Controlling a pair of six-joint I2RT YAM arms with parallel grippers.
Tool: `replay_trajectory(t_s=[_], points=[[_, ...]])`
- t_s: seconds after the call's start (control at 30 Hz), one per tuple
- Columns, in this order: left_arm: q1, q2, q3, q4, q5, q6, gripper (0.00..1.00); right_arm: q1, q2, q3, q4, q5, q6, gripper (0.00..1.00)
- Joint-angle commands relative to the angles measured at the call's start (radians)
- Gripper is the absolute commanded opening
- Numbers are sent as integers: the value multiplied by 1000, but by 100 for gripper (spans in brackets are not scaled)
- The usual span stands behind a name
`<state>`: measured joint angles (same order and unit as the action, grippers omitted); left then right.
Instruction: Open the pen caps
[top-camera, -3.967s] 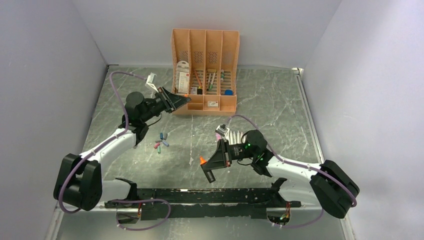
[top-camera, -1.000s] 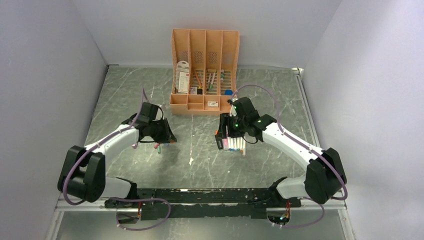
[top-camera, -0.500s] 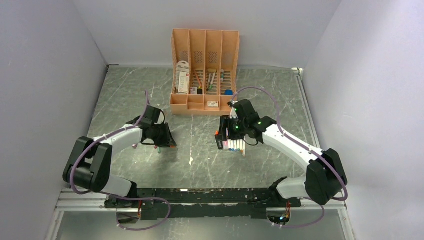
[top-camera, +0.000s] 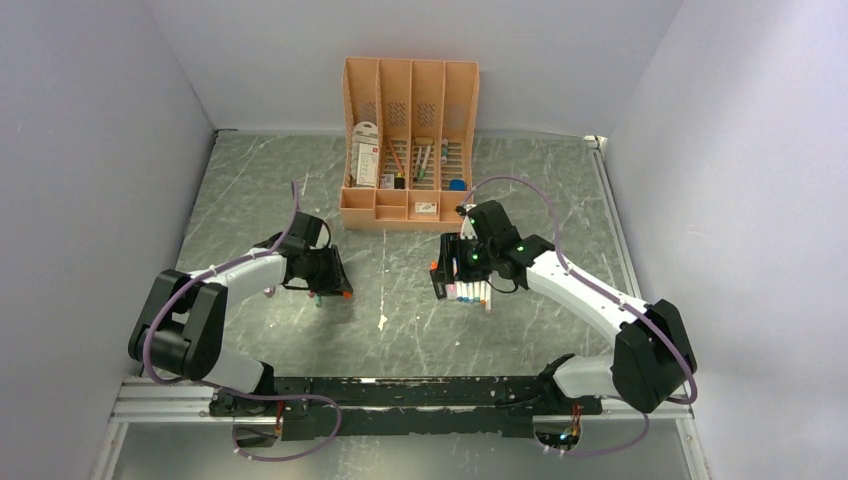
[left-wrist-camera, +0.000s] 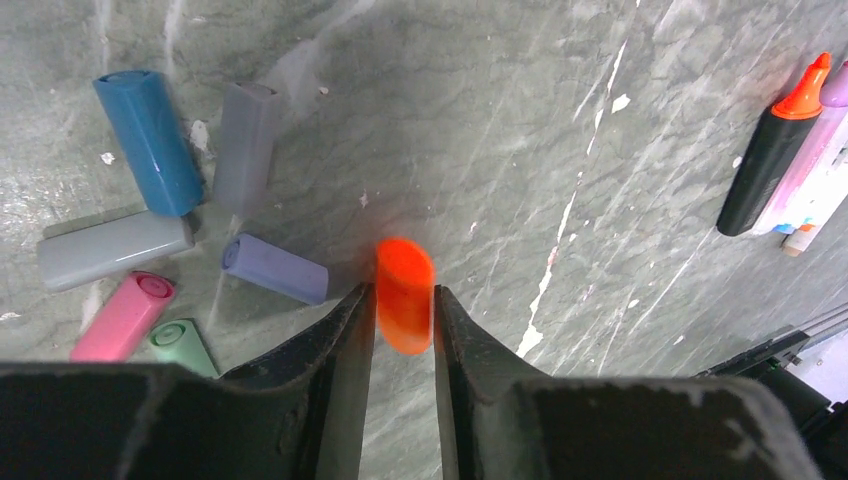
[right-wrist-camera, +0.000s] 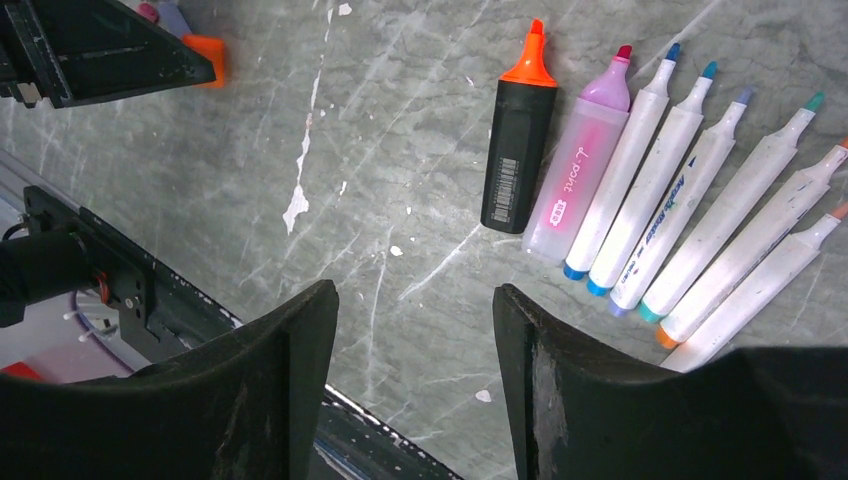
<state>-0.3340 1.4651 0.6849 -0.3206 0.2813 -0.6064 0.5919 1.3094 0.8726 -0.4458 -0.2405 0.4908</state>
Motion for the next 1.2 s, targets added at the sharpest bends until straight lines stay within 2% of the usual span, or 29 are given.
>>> replay_trajectory(t_s=[0.0,0.4,0.7,1.17], points=[[-3,-9,19,-19,-32,8,39,-3,-21,-12,22,-13,5,59],[-3,-74,80,-119,-62,16,45,-3,-21,-31,25,-28,4,61],[-3,-172,207,-245,-92,28,46,-4,-41,-29,15,-8,0,66],[-3,-194,310,-351,-155,56,51,-6,-44,-29,18,5,-21,69]])
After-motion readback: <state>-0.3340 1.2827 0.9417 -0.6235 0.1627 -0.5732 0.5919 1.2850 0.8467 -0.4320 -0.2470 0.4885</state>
